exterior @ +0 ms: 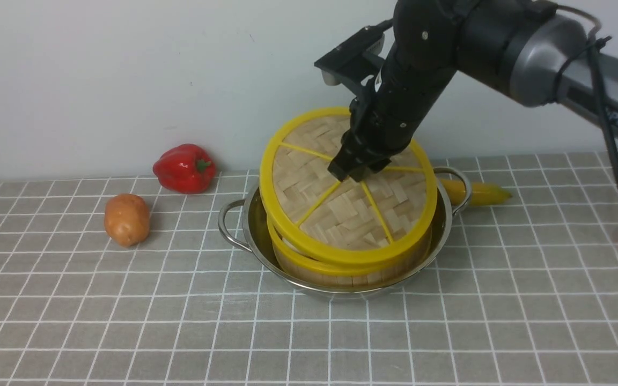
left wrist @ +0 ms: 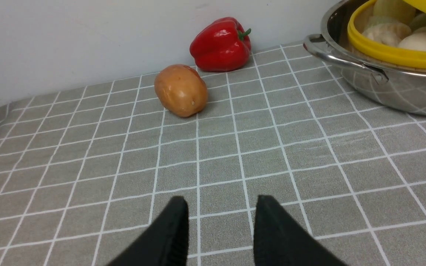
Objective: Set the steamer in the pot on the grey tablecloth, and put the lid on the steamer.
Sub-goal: 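Place the bamboo steamer lid onto the steamer basket in the pot with the right gripper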
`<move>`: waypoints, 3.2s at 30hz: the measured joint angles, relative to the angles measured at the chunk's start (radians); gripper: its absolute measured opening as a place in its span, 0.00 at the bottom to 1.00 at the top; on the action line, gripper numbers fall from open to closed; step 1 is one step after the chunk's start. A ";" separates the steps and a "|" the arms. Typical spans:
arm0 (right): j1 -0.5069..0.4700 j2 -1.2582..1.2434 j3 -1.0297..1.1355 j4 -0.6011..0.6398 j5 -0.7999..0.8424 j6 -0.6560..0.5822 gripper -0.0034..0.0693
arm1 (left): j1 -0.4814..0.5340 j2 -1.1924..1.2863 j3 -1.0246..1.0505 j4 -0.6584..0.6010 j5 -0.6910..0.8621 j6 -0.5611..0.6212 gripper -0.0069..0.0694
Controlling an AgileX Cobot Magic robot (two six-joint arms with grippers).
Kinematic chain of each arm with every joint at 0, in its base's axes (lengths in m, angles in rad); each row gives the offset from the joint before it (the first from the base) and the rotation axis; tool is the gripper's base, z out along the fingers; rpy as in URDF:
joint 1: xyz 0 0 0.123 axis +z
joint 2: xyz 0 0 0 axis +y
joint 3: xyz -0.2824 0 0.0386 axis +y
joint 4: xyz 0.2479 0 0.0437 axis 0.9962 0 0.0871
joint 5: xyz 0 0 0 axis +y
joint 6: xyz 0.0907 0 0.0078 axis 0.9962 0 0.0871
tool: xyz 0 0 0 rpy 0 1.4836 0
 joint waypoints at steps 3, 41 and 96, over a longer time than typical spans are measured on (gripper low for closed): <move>0.001 0.000 0.000 0.000 0.000 -0.001 0.25 | 0.000 0.000 0.000 0.000 0.000 0.000 0.41; 0.006 0.000 0.000 0.000 0.000 -0.054 0.25 | 0.000 0.000 0.000 0.000 0.000 0.000 0.41; 0.006 0.068 -0.029 0.006 -0.147 -0.178 0.25 | 0.000 0.000 0.000 0.000 0.000 0.000 0.41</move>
